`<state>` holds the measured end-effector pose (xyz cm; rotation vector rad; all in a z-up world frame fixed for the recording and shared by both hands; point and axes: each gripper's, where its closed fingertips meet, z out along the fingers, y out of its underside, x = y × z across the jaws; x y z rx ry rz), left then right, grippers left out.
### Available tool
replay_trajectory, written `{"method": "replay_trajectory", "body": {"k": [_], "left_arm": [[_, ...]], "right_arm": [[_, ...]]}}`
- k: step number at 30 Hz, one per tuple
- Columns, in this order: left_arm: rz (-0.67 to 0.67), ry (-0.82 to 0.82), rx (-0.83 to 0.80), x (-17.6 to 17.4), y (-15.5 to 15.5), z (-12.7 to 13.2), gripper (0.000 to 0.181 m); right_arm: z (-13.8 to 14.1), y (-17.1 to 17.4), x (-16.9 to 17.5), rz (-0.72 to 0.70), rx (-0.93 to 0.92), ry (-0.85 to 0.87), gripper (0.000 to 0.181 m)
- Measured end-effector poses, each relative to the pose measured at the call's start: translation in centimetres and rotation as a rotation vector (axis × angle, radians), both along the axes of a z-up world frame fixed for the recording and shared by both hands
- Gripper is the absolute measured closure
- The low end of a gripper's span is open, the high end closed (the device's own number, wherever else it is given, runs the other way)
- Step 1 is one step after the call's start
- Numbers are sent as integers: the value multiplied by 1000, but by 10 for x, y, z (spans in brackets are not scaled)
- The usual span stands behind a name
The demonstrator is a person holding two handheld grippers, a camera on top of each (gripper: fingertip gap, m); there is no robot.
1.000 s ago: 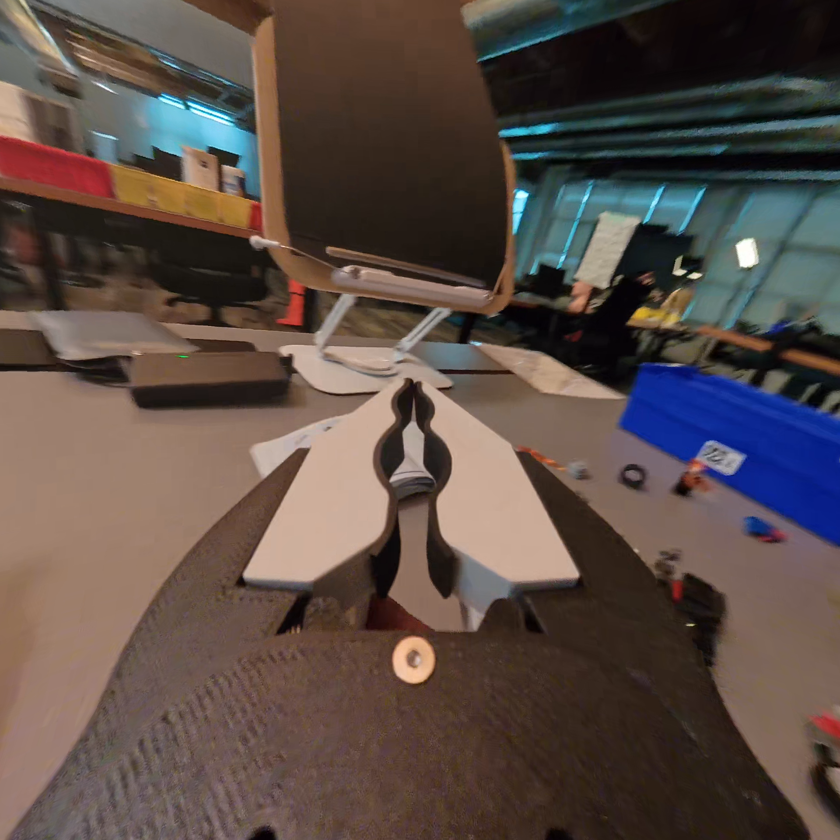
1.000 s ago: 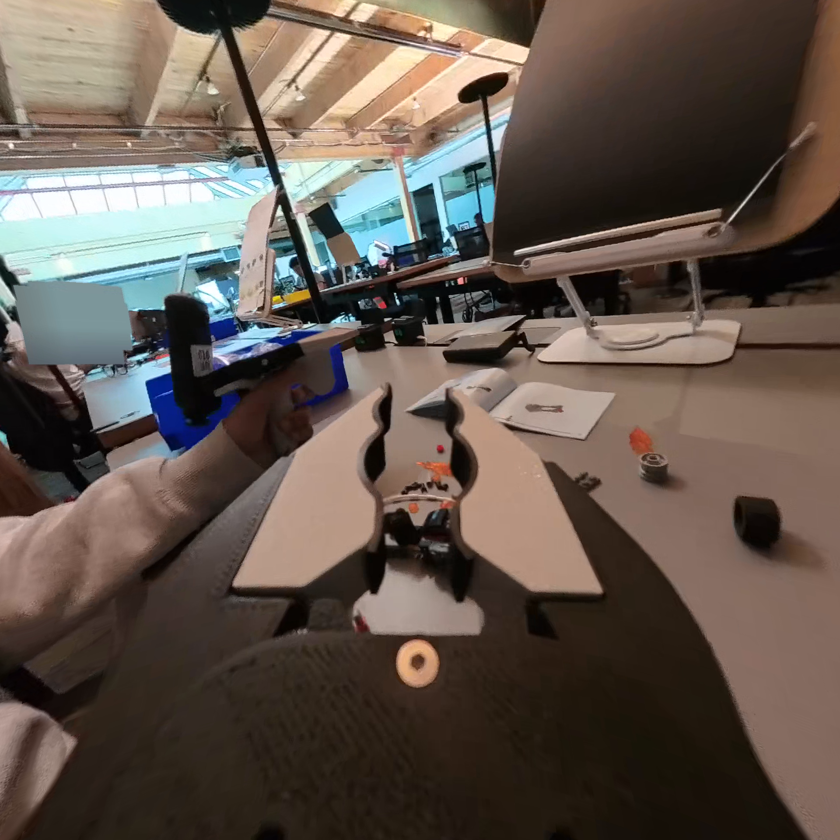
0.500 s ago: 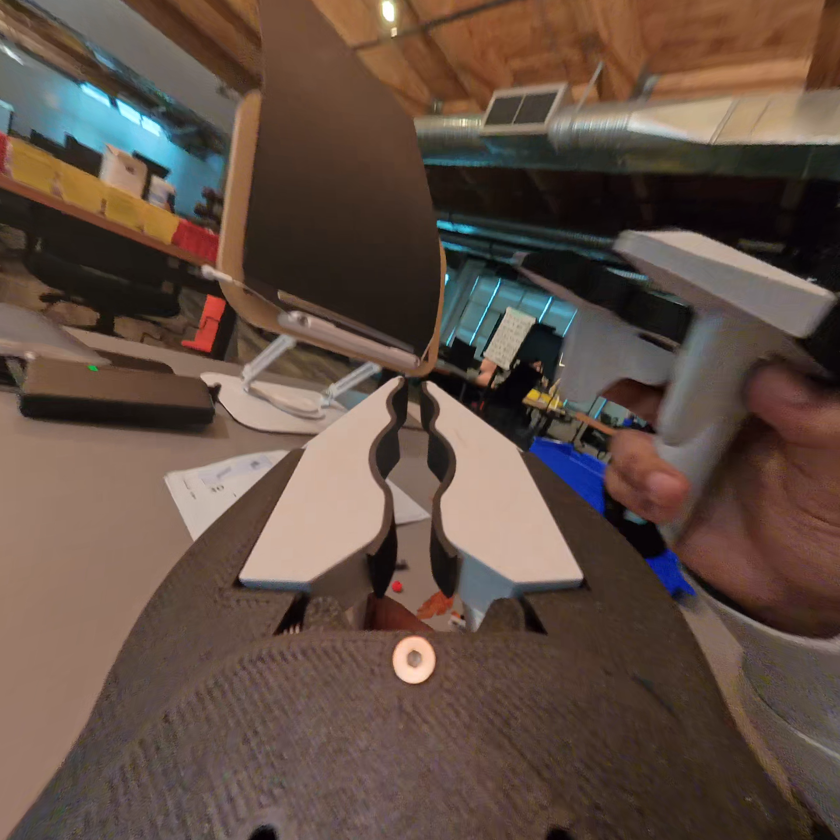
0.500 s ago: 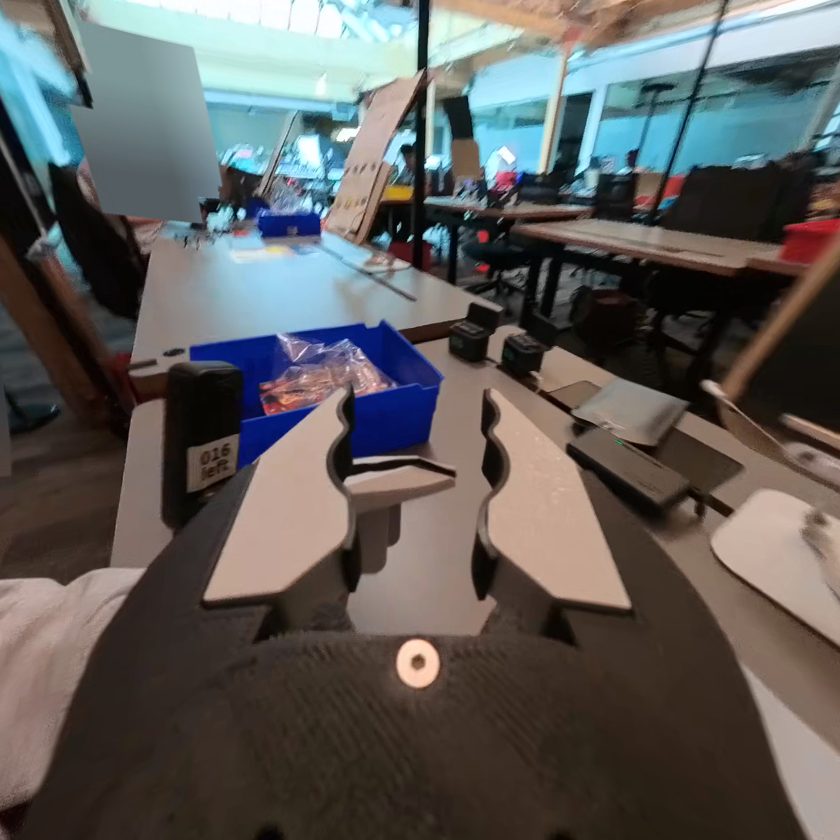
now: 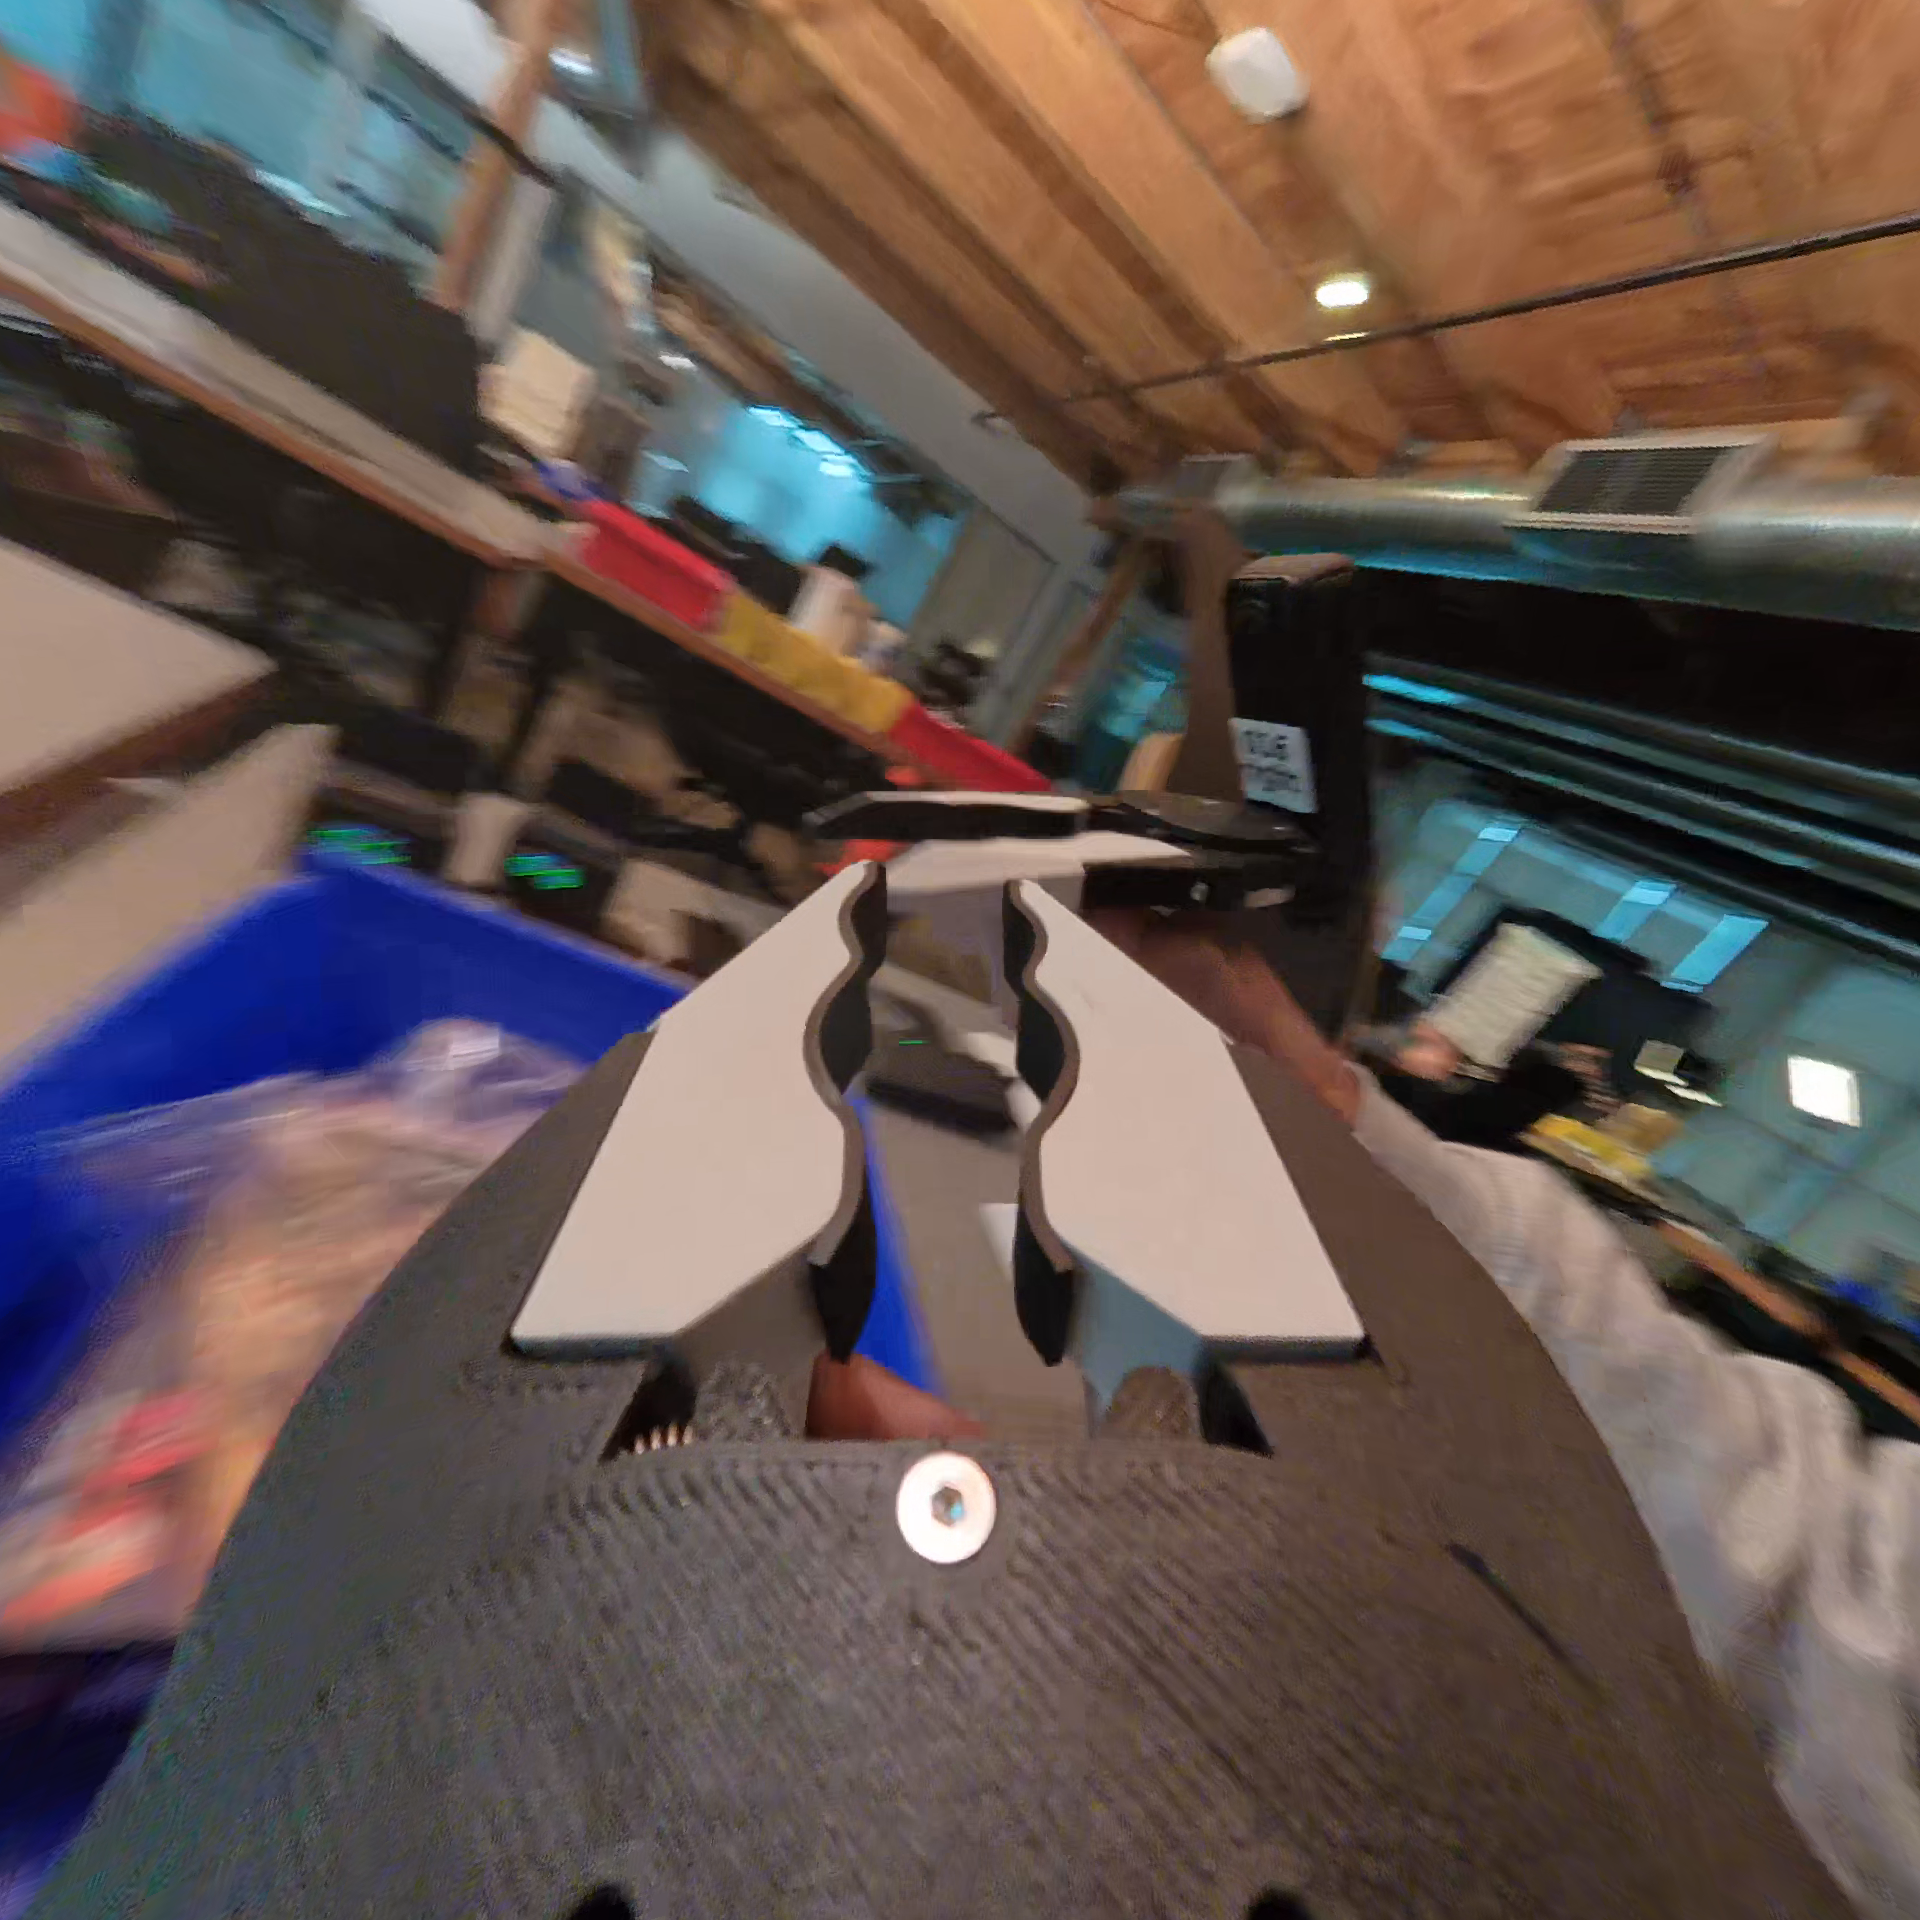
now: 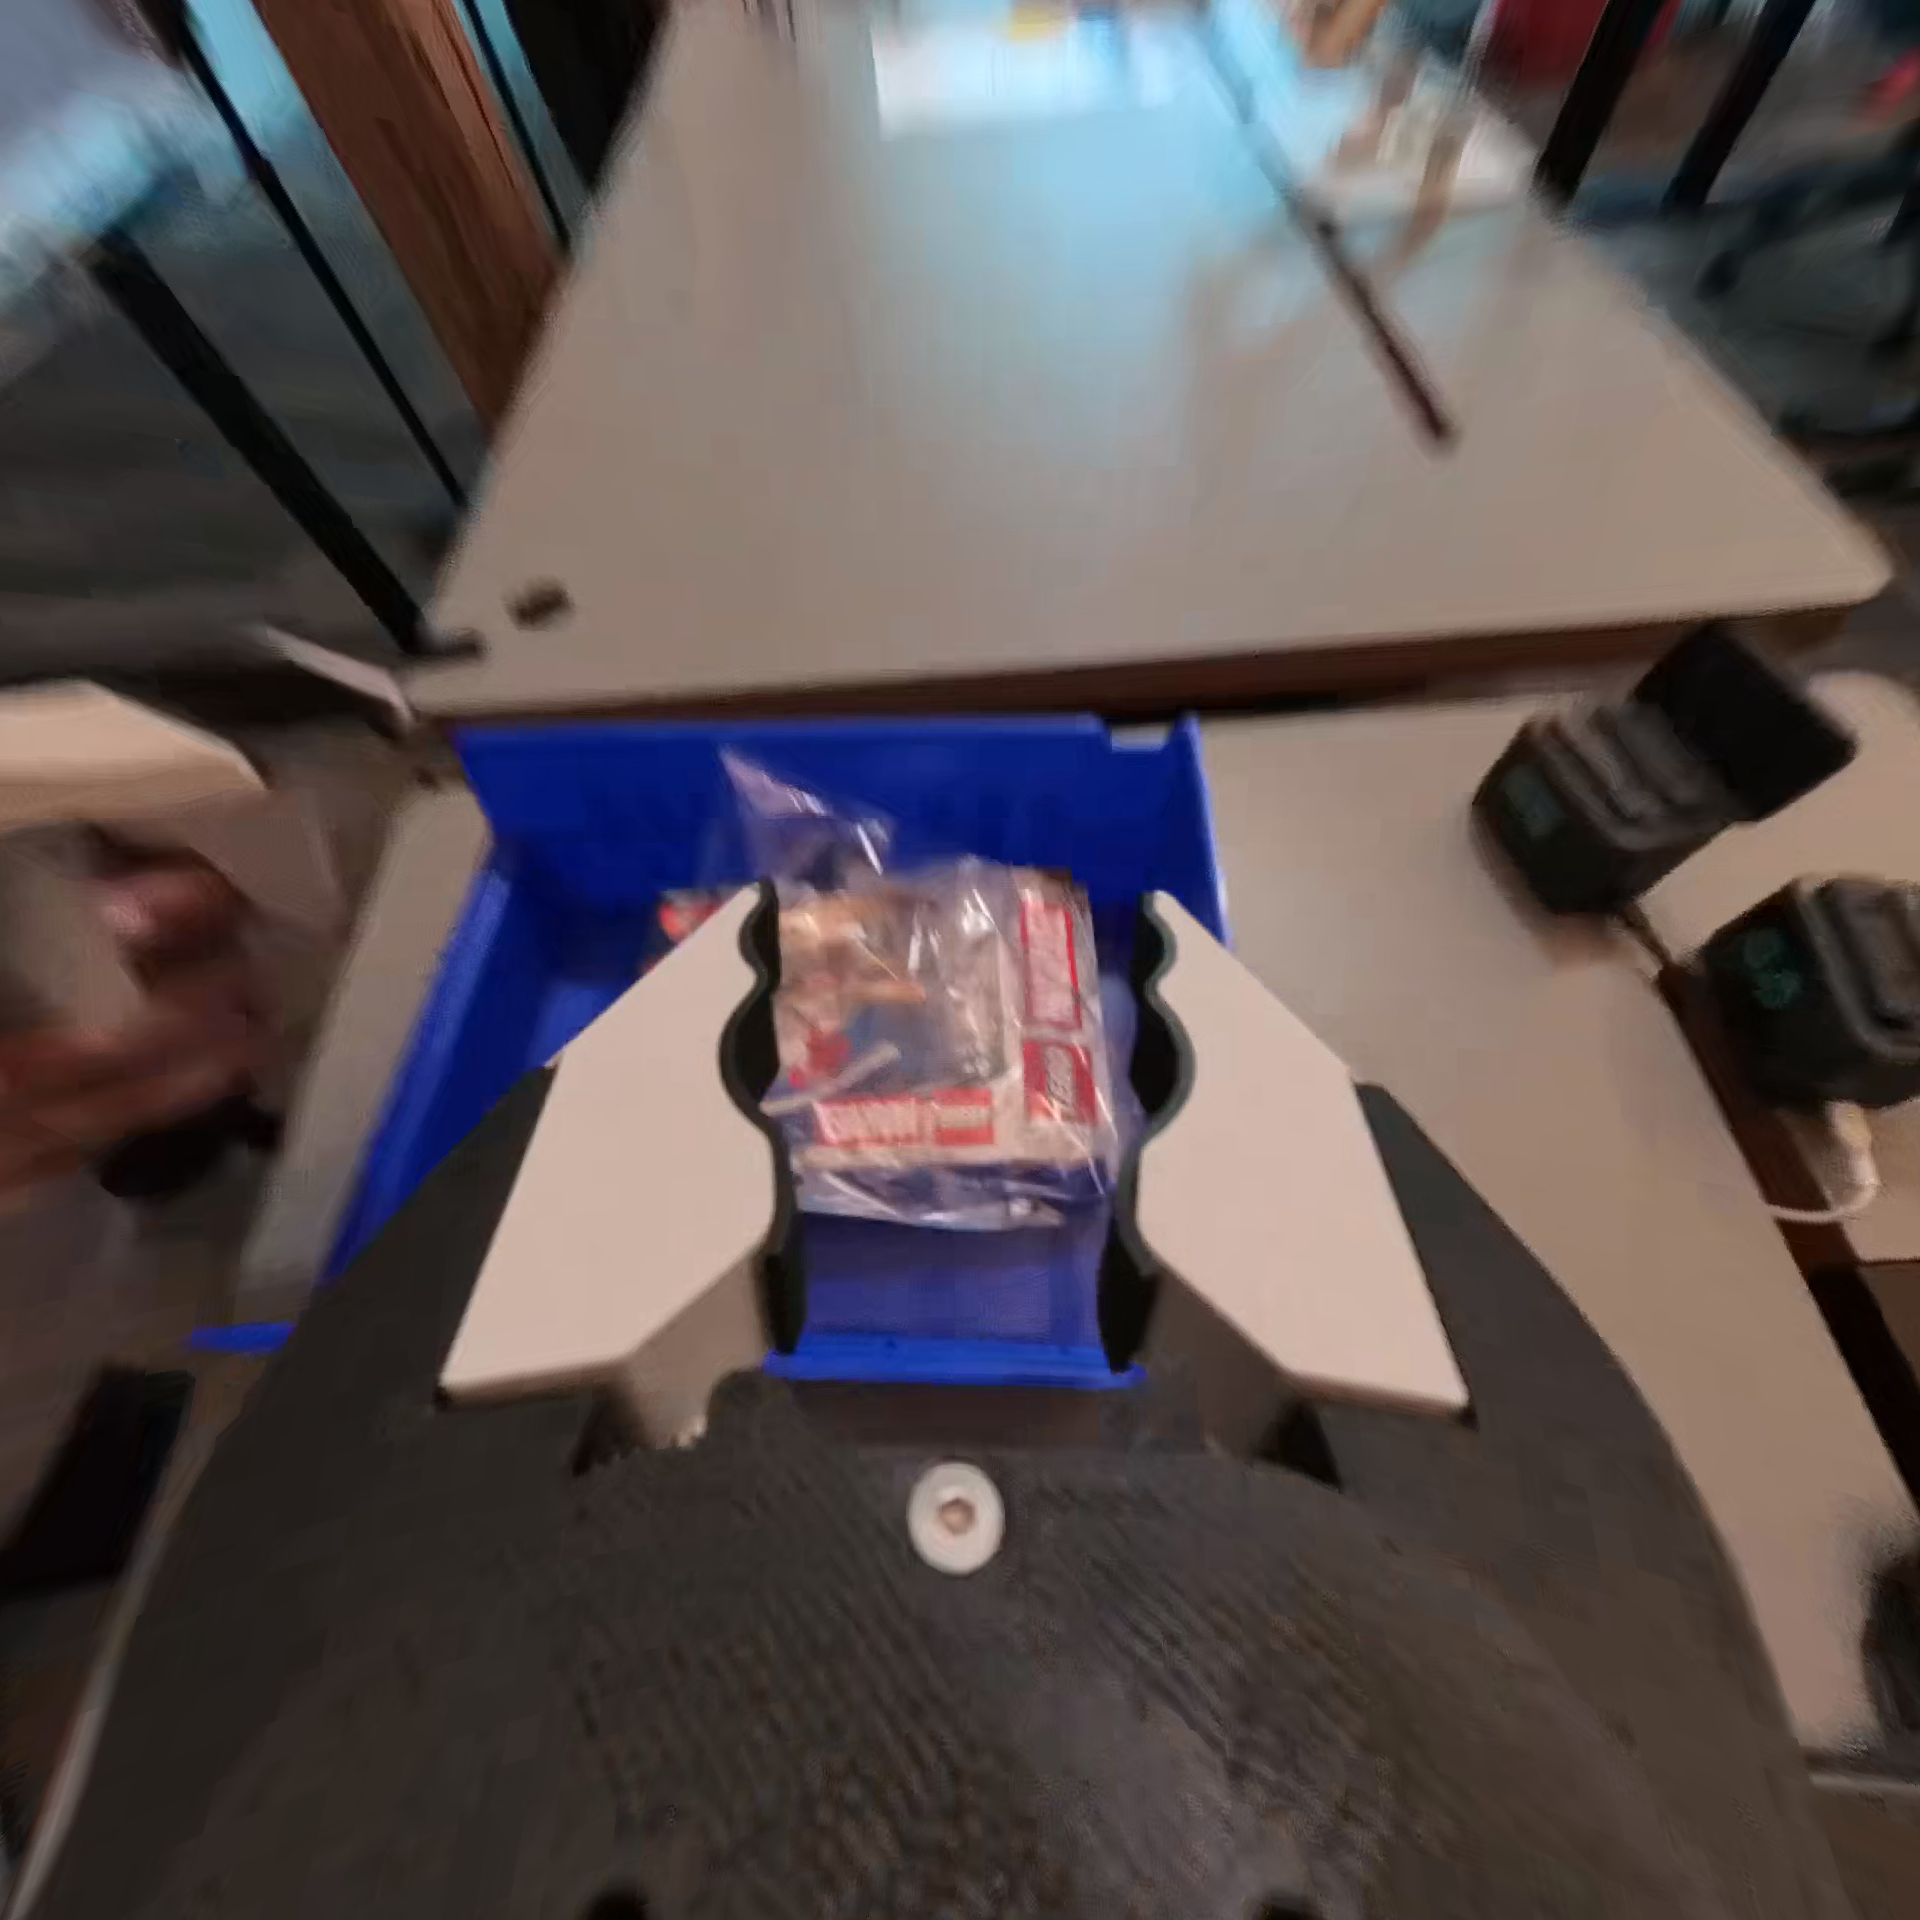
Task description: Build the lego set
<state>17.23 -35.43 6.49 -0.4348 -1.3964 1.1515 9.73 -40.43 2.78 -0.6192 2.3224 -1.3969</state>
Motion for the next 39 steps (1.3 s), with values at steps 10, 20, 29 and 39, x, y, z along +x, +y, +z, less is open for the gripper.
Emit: {"method": "replay_trajectory", "body": {"k": [10, 20, 29, 39], "left_arm": [[238, -411, 128, 49, -78, -108, 139], [140, -698, 145, 27, -64, -155, 142], [88, -839, 133, 28, -52, -167, 142], [132, -749, 86, 32, -59, -149, 131]], "right_arm": [[-112, 8, 70, 309, 484, 194, 168], [-87, 36, 67, 422, 436, 208, 132], [-92, -24, -10, 78, 426, 148, 131], [-122, 27, 46, 324, 700, 146, 124]]}}
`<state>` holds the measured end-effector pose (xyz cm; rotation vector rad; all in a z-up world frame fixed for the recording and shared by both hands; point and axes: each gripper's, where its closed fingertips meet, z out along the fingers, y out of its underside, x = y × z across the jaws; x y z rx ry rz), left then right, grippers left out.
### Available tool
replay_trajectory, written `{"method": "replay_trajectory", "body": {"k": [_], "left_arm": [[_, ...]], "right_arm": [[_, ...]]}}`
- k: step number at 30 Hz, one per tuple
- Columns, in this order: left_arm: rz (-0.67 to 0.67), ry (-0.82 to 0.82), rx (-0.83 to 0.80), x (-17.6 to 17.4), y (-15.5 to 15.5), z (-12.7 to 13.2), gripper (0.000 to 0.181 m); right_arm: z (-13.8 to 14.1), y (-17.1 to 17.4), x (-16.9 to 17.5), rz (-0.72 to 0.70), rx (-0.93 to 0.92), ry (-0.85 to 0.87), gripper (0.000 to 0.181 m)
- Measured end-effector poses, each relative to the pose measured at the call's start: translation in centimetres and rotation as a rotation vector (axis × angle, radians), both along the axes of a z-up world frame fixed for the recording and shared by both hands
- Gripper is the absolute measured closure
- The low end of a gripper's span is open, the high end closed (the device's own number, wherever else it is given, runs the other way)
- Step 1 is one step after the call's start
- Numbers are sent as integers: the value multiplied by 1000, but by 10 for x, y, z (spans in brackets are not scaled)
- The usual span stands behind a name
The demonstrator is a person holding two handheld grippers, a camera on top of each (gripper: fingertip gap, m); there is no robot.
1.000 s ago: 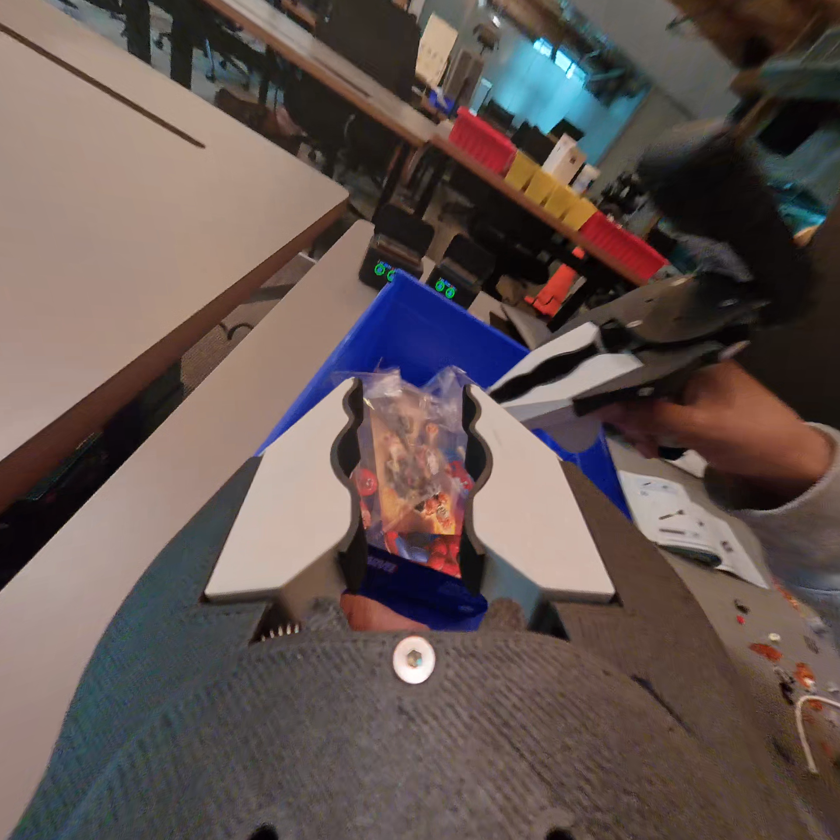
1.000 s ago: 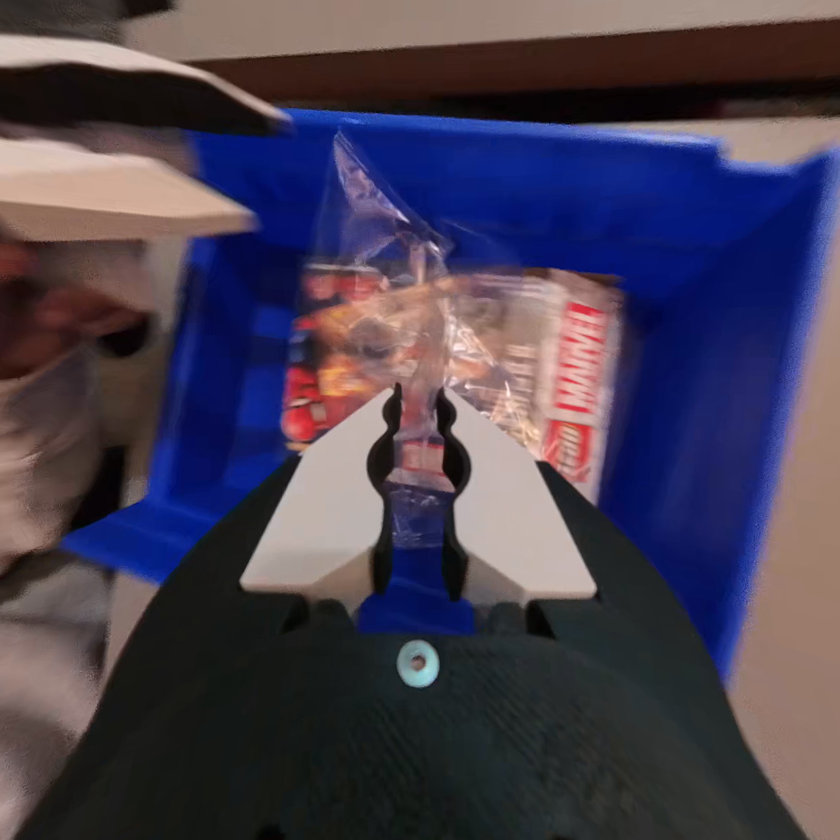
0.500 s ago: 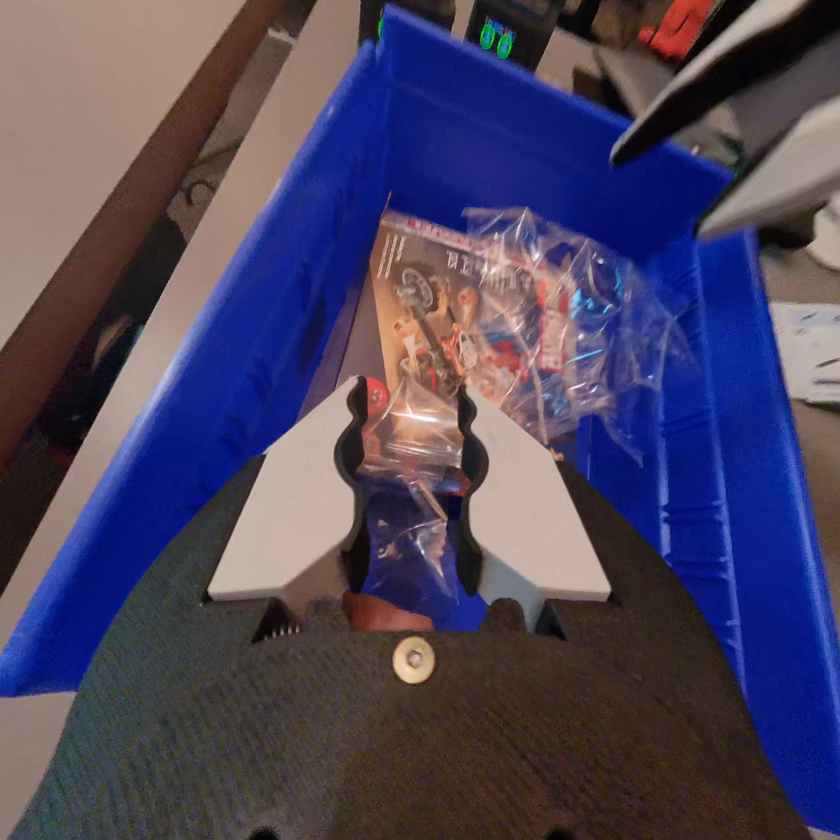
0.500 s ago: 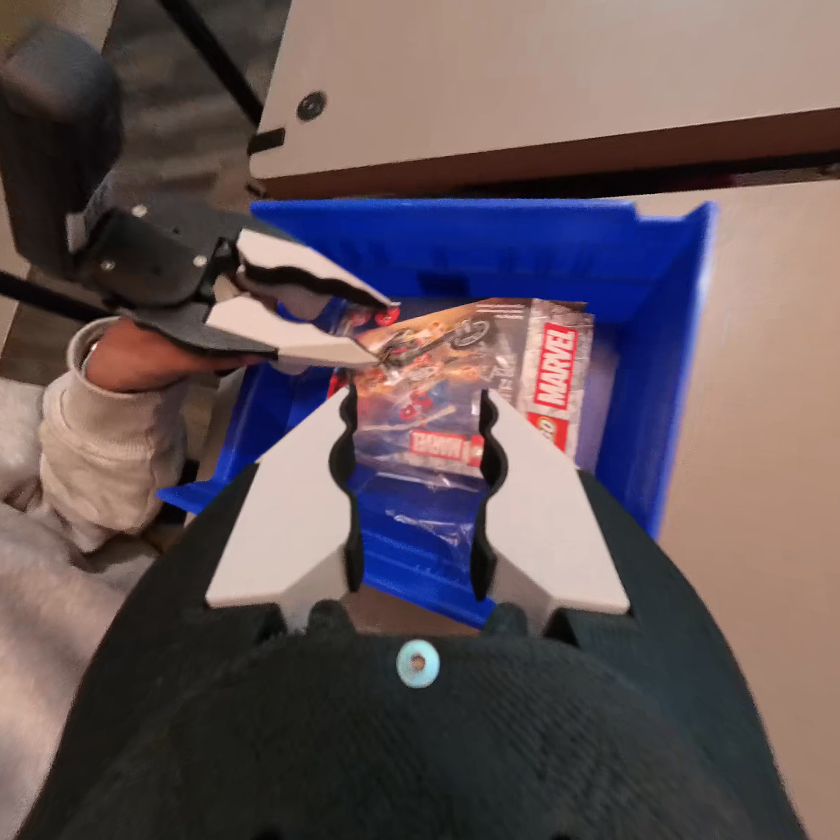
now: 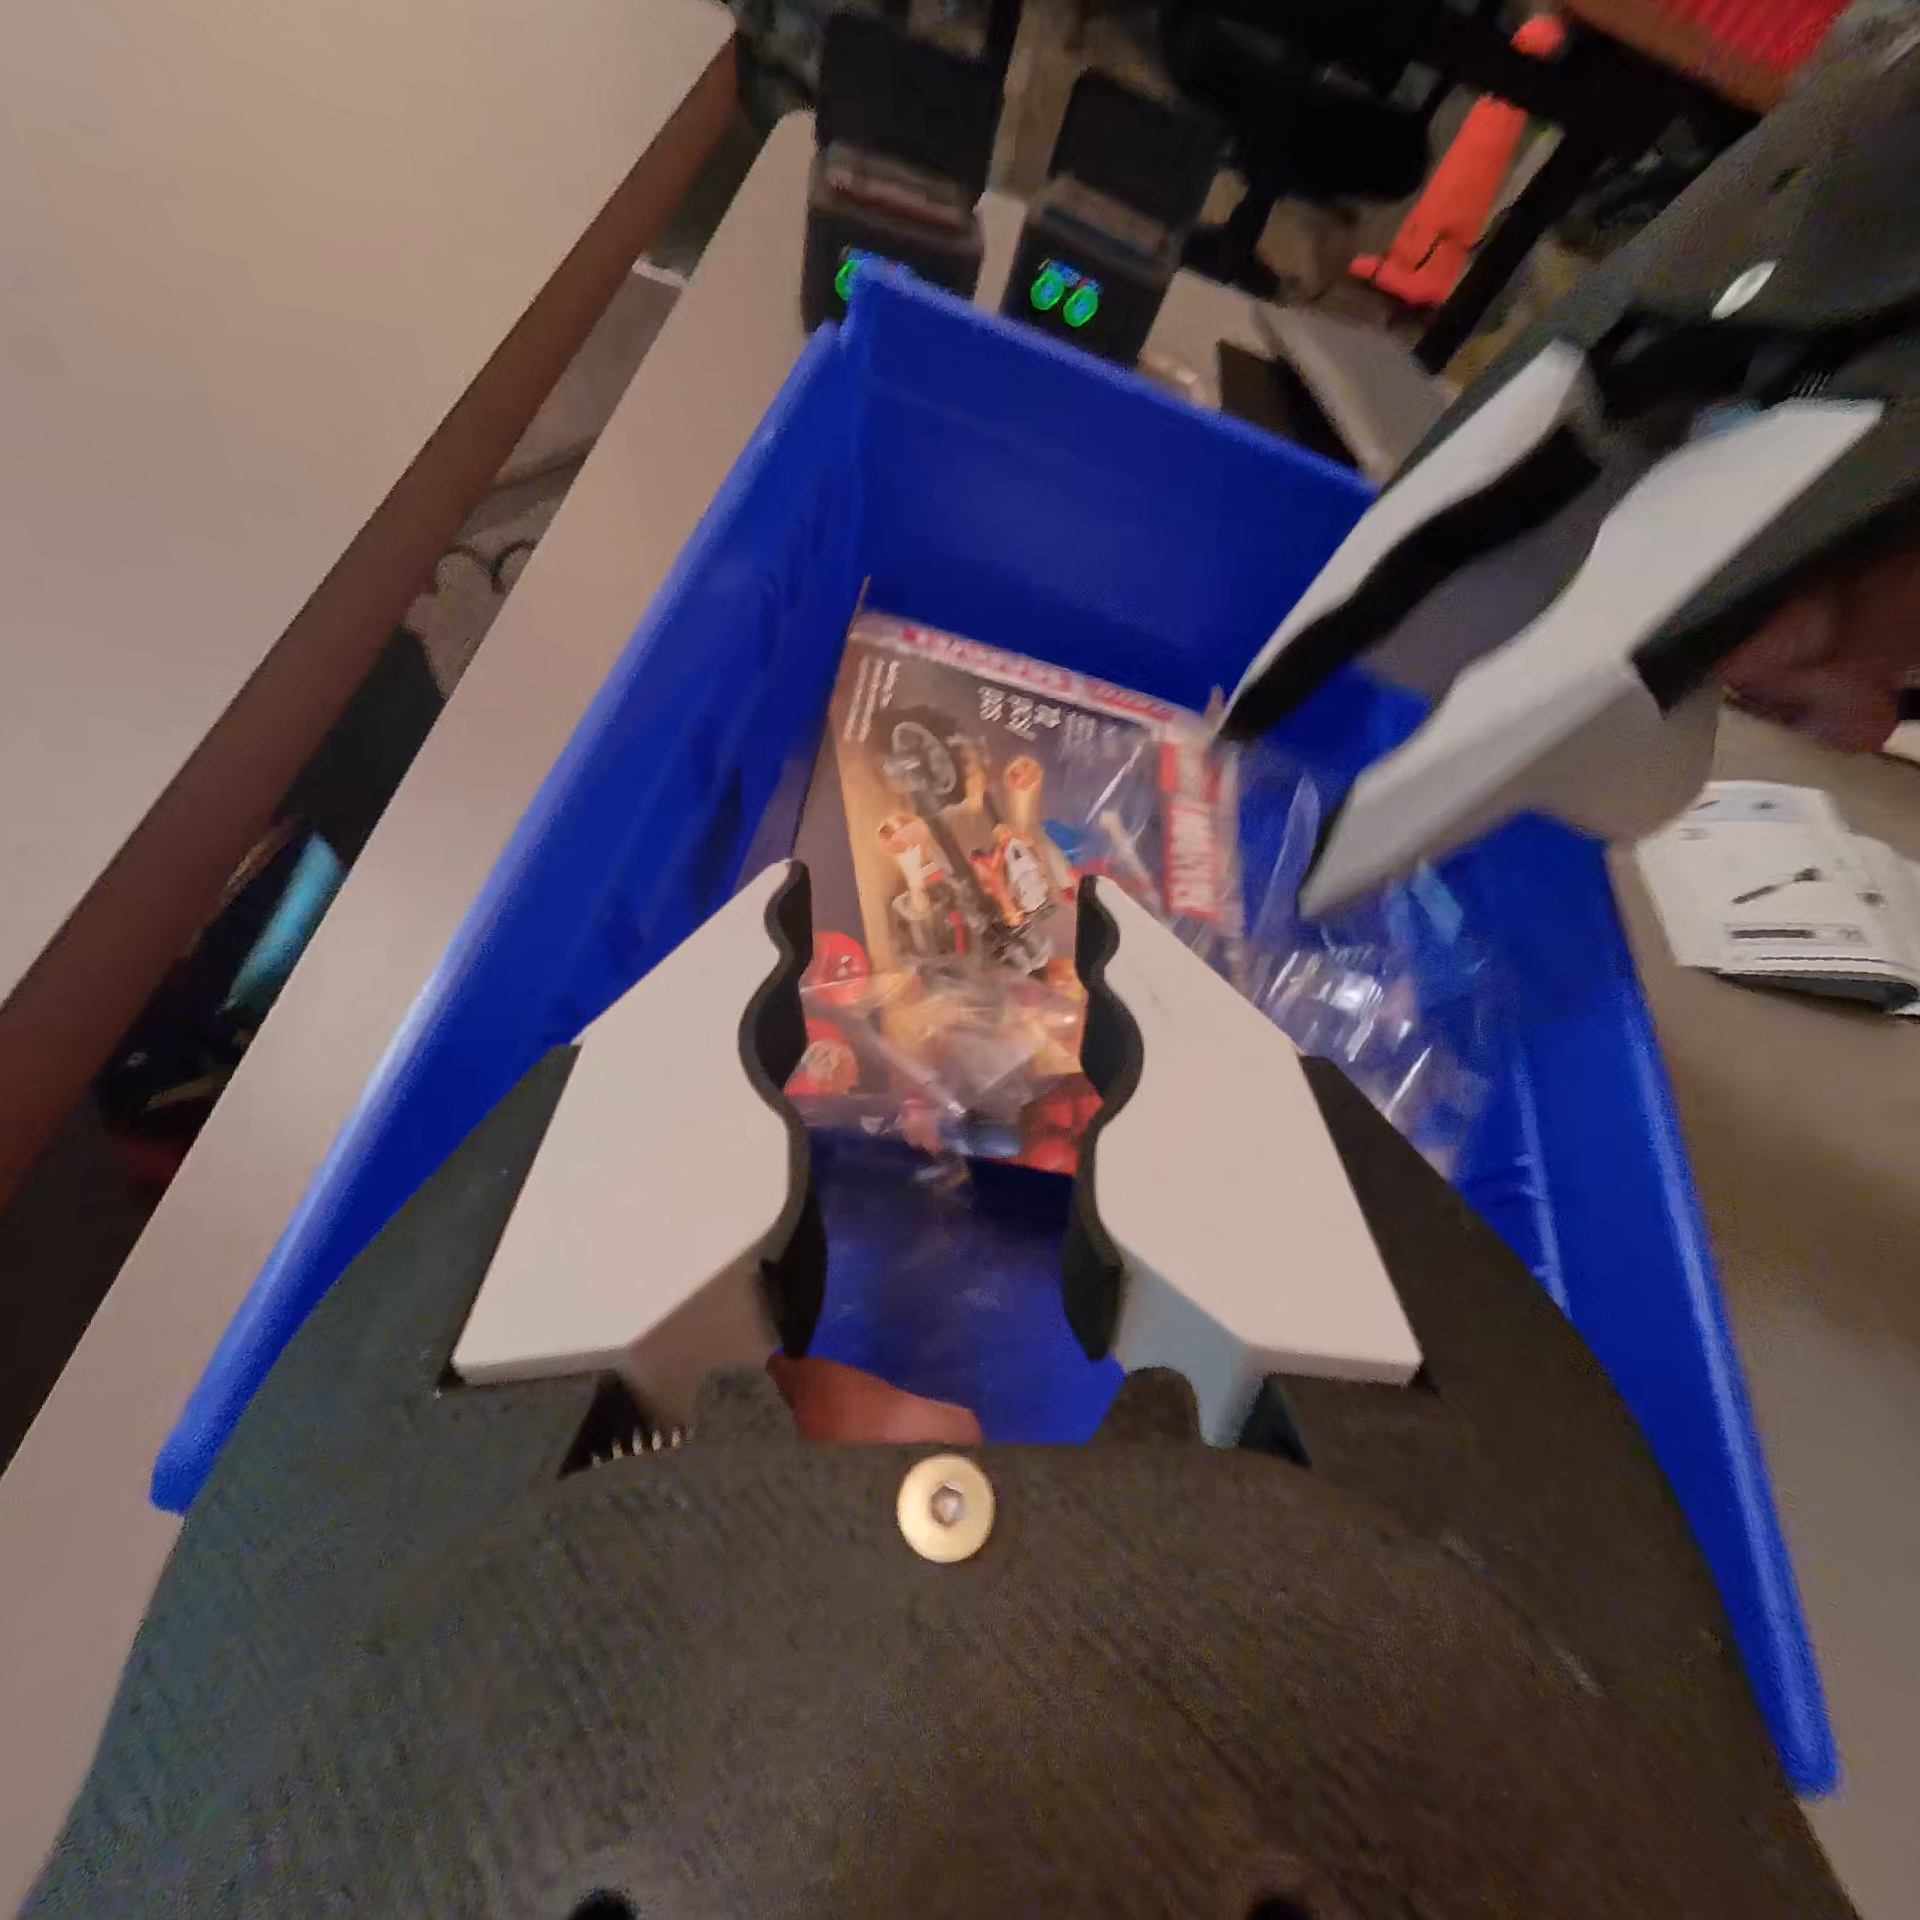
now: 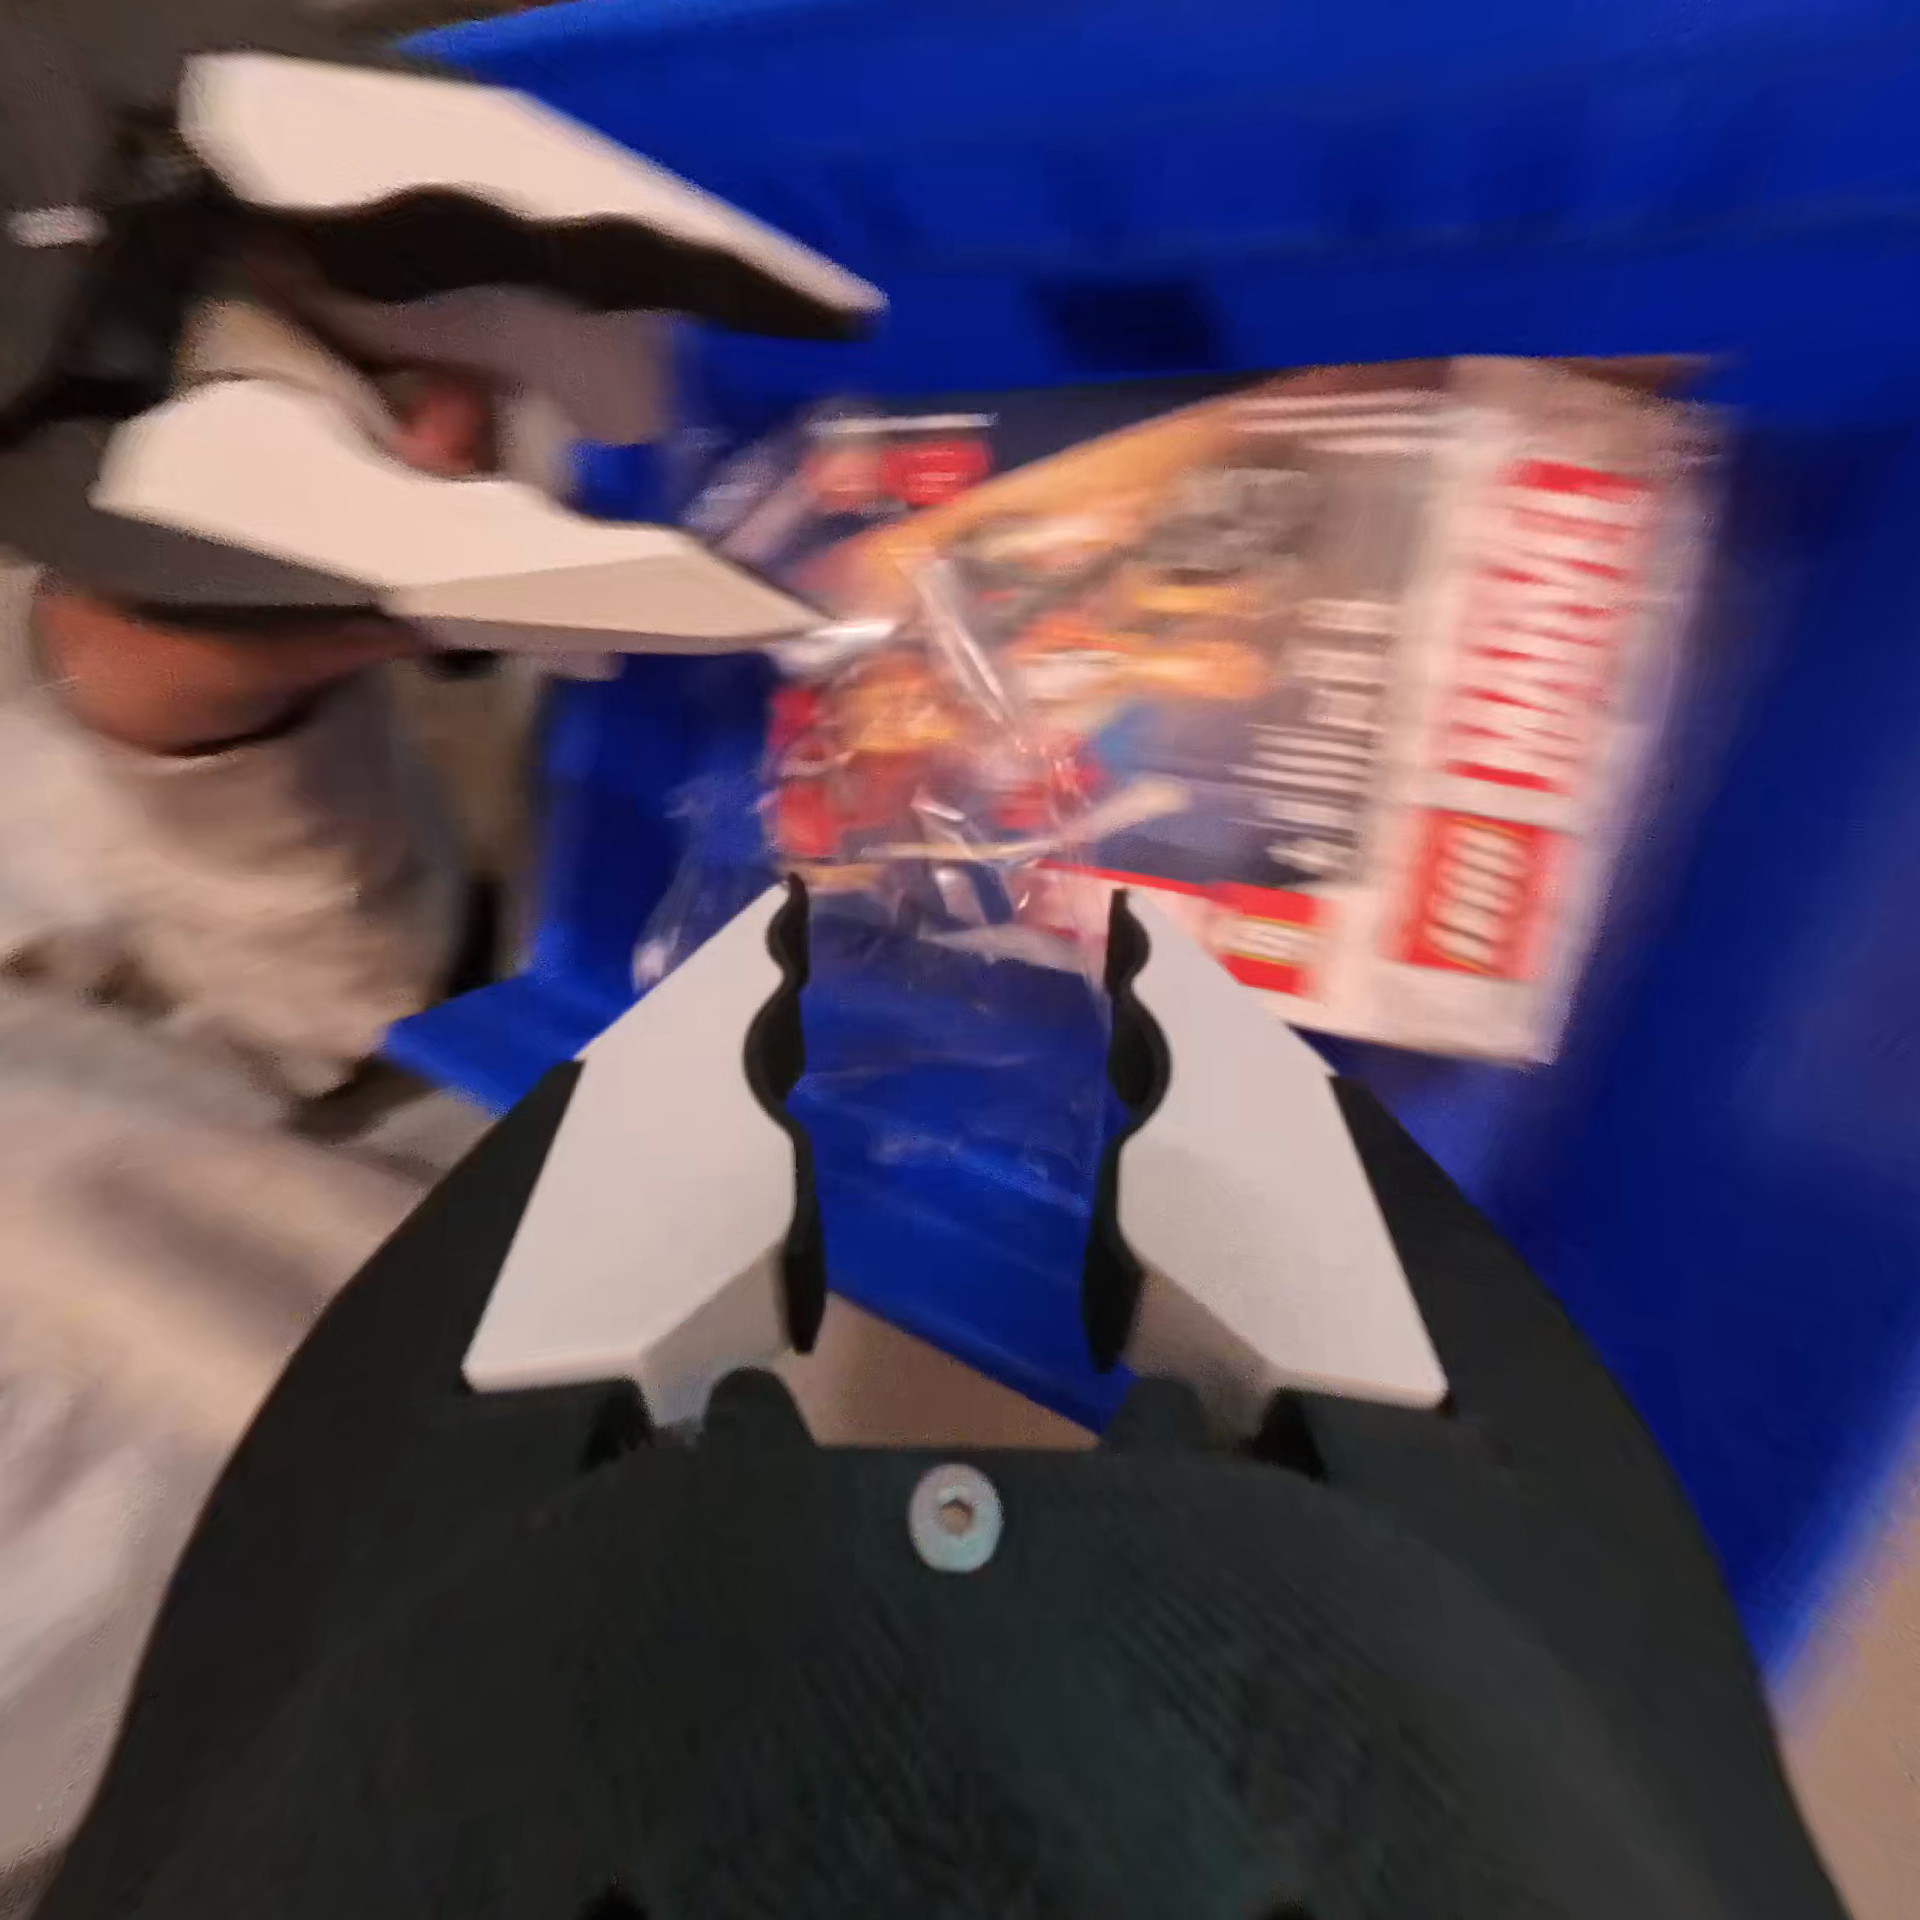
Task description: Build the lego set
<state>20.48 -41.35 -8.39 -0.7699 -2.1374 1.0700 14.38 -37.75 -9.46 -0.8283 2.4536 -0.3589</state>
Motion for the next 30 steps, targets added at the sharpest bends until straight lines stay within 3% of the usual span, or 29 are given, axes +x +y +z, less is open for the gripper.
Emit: {"method": "replay_trajectory", "body": {"k": [2, 3, 5, 9, 14, 18, 25, 30], "left_arm": [[-58, 63, 6, -8, 9, 10, 126], [-93, 84, 20, -12, 15, 12, 130], [-143, 56, 52, -17, 24, 7, 133], [-167, -83, 97, -16, 32, -16, 136], [-183, -99, 116, -16, 36, -19, 139], [-181, -156, 138, -10, 38, -27, 139], [-187, -271, 153, 2, 45, -38, 161], [-182, -281, 150, 4, 45, -39, 163]], "right_arm": [[15, 32, 35, 145, 71, -142, 126], [18, 40, 40, 191, 70, -135, 116], [13, 34, 28, 209, -9, 3, 124], [17, -4, -11, 51, -126, 144, 124], [20, -39, -54, -83, -234, 241, 131], [-1, -33, -43, -85, -70, 181, 118], [-43, -38, -49, -188, 114, 310, 96], [-44, -29, -40, -194, 227, 242, 91]]}}
